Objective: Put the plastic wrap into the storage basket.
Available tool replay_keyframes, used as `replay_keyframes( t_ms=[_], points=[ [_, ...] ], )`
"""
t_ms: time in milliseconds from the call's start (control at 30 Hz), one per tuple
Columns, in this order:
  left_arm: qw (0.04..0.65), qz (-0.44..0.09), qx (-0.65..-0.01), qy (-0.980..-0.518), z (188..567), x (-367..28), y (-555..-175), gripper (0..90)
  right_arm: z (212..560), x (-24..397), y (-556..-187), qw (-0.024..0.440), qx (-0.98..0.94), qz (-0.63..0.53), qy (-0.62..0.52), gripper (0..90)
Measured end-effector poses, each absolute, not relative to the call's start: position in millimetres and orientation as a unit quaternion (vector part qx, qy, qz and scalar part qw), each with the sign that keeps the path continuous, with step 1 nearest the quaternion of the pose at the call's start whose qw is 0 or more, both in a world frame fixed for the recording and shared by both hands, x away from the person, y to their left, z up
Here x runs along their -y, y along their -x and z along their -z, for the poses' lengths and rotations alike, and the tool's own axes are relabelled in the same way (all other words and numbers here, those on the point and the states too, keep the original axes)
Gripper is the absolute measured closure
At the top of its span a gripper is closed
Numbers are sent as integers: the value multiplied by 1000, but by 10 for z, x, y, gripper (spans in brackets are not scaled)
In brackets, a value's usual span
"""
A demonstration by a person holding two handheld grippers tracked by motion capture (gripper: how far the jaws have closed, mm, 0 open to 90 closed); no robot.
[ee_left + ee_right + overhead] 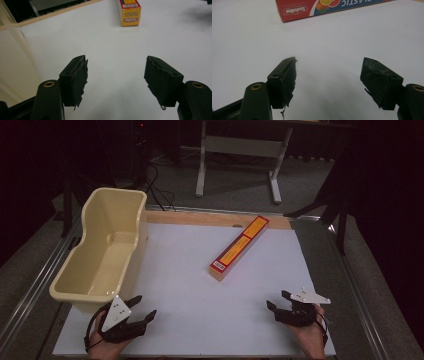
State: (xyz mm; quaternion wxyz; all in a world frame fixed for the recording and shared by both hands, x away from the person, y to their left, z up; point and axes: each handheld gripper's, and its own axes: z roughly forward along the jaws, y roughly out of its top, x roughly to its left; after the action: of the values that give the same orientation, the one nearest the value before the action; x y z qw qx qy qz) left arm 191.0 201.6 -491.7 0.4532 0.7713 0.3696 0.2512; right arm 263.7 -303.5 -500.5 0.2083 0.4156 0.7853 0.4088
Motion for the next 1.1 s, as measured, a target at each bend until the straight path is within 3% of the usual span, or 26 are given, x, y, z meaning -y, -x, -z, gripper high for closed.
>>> replay_keyframes(
  t_ms=[867, 1100],
  points=[
    [462, -257, -365, -766, 4922, -1991, -1912, 340, 4896, 2916, -2625, 196, -779, -427, -414, 279],
    [465, -262, -365, -763, 4918, -1999, -1906, 355, 4787, 2747, -2705, 185, -796, -434, -379, 367]
  ],
)
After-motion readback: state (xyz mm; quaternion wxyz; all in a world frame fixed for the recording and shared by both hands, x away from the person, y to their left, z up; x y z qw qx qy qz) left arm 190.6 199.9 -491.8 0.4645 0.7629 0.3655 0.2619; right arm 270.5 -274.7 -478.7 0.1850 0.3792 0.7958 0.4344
